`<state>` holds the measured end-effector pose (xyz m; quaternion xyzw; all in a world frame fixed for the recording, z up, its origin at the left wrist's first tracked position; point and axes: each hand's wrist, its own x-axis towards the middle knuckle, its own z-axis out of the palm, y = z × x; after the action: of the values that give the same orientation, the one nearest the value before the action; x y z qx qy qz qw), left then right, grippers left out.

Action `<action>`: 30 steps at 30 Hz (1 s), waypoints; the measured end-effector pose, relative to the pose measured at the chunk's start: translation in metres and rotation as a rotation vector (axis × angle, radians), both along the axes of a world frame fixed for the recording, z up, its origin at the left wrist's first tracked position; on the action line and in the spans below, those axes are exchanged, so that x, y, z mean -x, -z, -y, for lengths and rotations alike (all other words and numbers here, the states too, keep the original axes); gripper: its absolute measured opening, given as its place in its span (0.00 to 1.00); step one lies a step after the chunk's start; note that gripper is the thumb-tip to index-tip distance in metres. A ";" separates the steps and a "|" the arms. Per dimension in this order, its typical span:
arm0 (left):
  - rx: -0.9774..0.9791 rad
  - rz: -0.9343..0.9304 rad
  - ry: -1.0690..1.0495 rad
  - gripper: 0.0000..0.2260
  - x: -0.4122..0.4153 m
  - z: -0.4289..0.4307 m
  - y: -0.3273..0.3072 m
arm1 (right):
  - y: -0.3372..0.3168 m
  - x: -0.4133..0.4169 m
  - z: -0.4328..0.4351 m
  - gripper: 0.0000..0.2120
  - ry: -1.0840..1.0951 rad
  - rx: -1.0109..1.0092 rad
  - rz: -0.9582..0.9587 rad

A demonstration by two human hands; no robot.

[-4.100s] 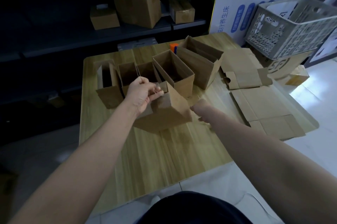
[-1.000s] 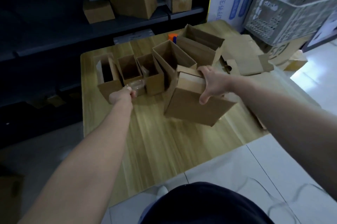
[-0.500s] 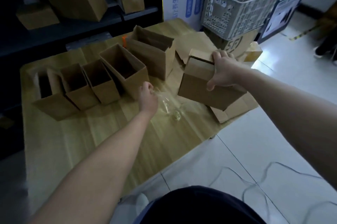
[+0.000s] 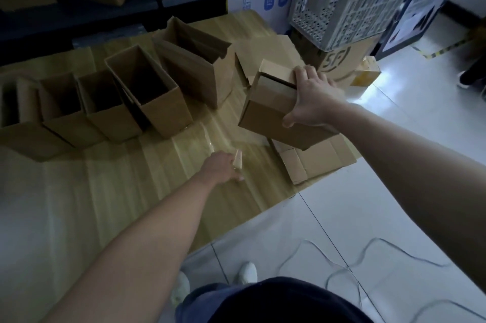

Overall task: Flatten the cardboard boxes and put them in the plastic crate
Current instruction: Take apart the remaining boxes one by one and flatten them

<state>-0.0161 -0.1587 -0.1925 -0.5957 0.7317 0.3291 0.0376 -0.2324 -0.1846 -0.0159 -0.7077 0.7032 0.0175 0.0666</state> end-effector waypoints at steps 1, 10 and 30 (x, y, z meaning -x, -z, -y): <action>-0.031 0.045 0.040 0.25 -0.001 -0.001 -0.003 | 0.000 -0.003 0.002 0.54 -0.008 -0.004 0.005; -0.145 -0.061 0.011 0.24 -0.015 -0.018 -0.020 | -0.009 -0.035 0.010 0.54 -0.135 0.062 0.011; 0.076 -0.224 -0.289 0.12 -0.067 -0.024 -0.040 | -0.027 -0.091 -0.020 0.53 -0.151 0.059 0.015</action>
<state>0.0513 -0.1344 -0.1523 -0.6553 0.6499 0.3676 -0.1144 -0.1418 -0.1649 0.0111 -0.7604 0.6475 -0.0034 0.0496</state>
